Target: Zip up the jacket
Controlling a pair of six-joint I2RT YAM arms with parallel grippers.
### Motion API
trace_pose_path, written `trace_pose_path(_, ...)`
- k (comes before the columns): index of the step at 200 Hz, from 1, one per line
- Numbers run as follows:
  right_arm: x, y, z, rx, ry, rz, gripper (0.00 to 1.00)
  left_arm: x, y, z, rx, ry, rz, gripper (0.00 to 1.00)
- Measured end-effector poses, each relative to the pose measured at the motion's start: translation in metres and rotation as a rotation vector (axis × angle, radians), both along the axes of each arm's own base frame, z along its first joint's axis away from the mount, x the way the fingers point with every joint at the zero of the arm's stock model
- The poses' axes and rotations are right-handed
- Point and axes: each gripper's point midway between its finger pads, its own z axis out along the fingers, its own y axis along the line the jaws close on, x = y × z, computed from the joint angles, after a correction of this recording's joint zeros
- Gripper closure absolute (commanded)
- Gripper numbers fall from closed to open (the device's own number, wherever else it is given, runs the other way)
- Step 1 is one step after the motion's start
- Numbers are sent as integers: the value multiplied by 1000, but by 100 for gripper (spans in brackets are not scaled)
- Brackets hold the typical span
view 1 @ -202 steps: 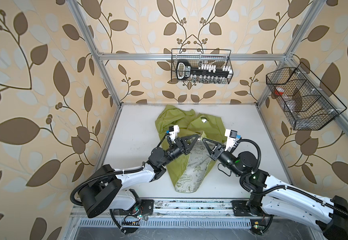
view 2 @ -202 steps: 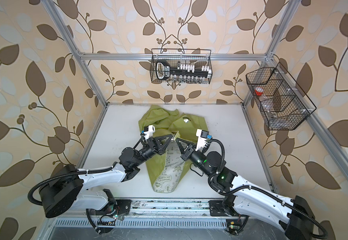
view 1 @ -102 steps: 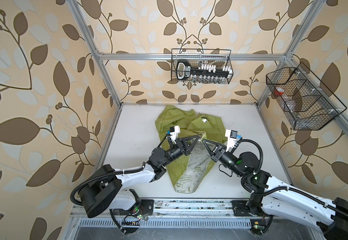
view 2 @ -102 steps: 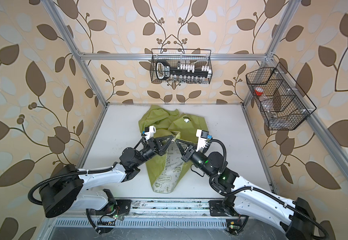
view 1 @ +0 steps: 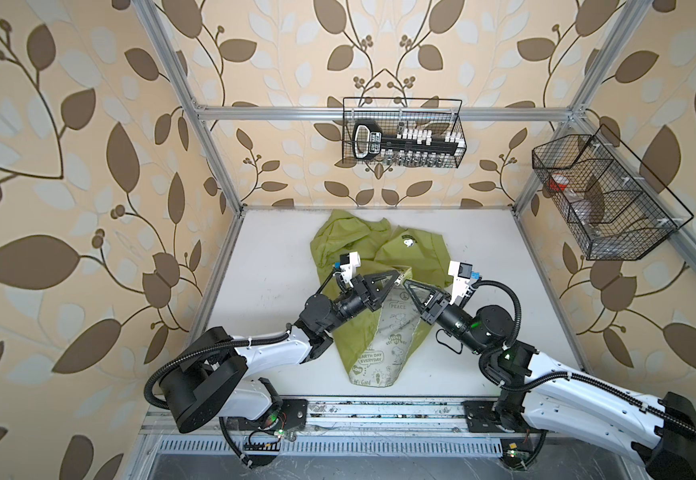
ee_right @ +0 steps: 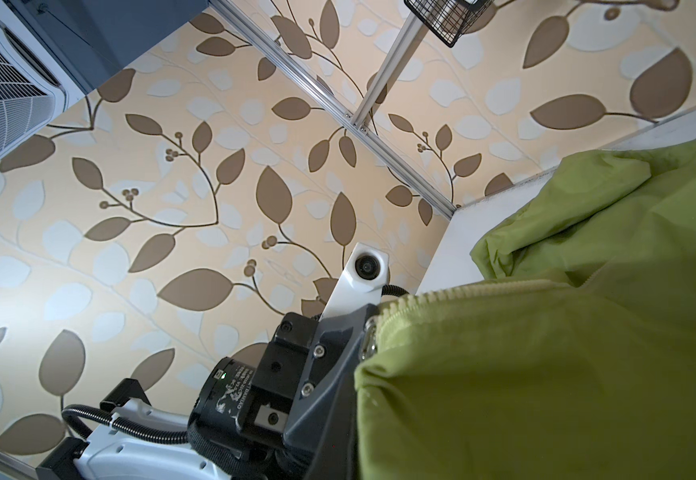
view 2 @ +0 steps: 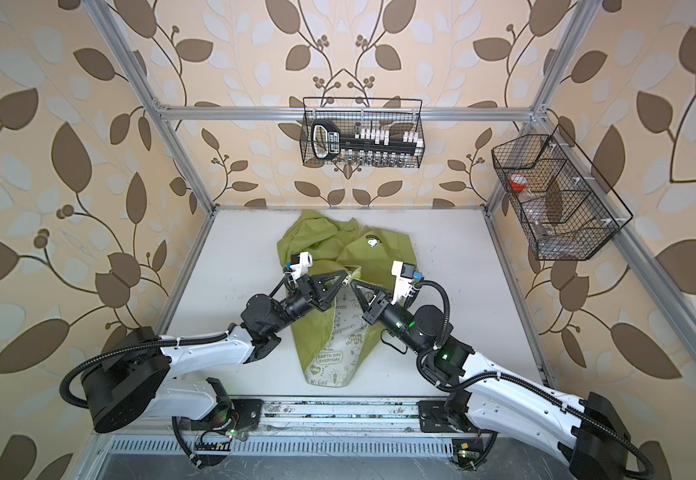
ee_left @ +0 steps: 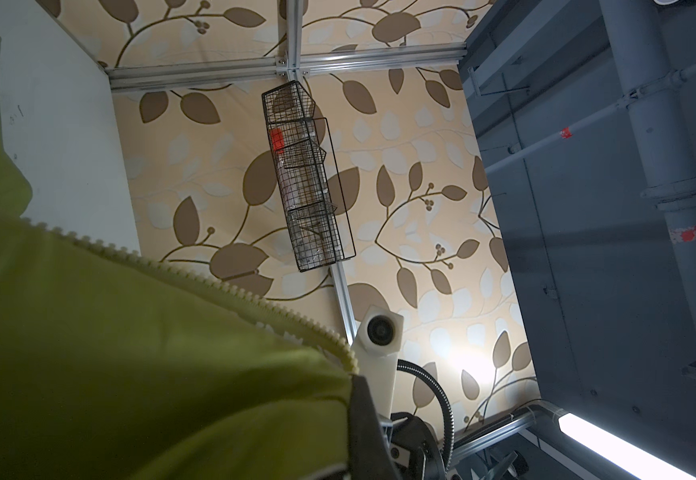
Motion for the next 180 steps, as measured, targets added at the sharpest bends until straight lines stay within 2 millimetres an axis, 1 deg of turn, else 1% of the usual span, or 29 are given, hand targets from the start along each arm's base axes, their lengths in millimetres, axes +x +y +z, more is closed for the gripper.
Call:
trace_pose_path(43,-1,-1,-5,0,6,2,100,0,0,-1,3,2,-2,100)
trace_pose_path(147,0,-3,-7,-3,11,2,100,1,-2,-4,9,11,-3,100)
trace_pose_path(180,-1,0,-9,0,26,17,86,2,-2,-6,9,13,-1,100)
